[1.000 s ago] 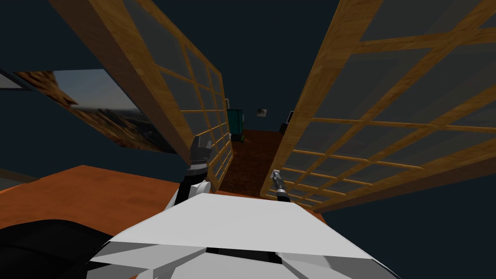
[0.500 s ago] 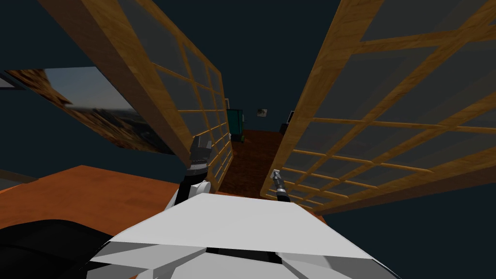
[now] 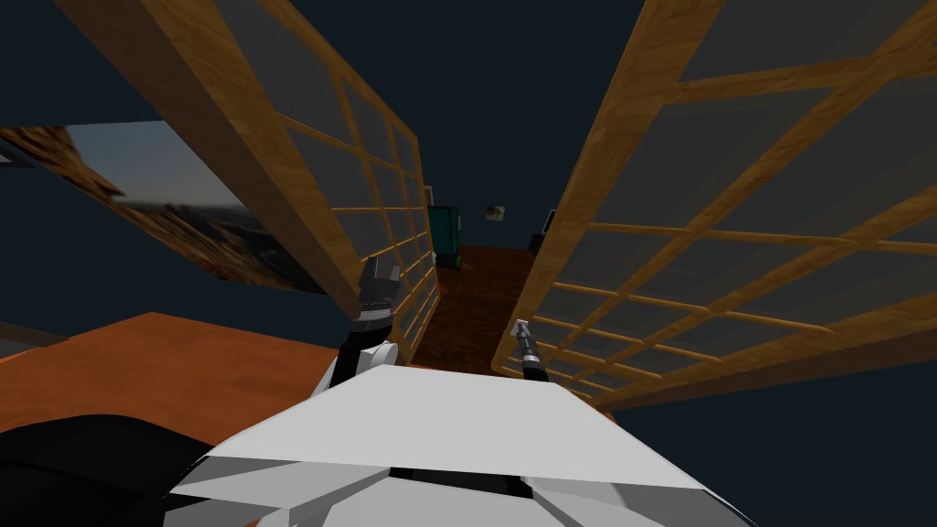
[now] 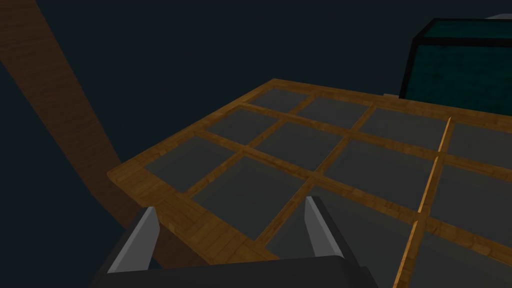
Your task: Push the door open
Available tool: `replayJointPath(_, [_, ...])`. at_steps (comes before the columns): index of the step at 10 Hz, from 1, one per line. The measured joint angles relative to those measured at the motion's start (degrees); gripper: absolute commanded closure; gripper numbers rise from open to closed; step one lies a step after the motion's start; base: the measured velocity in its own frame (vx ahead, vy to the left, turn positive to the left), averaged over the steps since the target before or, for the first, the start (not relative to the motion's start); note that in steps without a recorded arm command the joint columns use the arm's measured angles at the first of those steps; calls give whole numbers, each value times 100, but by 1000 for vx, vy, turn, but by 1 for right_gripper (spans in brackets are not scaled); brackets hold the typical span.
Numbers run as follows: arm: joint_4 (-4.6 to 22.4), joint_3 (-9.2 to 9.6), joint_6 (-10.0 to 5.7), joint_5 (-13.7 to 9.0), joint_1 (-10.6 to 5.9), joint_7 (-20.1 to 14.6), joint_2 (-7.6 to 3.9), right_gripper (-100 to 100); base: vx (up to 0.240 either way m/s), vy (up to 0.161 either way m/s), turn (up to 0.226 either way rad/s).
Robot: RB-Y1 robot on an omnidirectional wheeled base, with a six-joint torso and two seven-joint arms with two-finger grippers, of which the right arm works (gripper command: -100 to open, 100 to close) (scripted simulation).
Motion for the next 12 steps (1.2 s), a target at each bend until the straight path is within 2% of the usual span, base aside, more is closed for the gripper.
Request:
replayJointPath(3, [12, -39, -6, -42, -27, -368, 36, 100, 35, -10, 3])
replayJointPath(4, [89, -54, -36, -60, -82, -518, 45, 100, 59, 0, 0])
replayJointPath(6, [60, -90, -44, -100, -66, -814, 59, 100, 45, -3, 2])
replayJointPath(11, [193, -193, -148, -201, -193, -1538, 108, 100, 42, -14, -10])
replayJointPath(12, [191, -234, -151, -232, -210, -1694, 105, -100, 1, -11, 31])
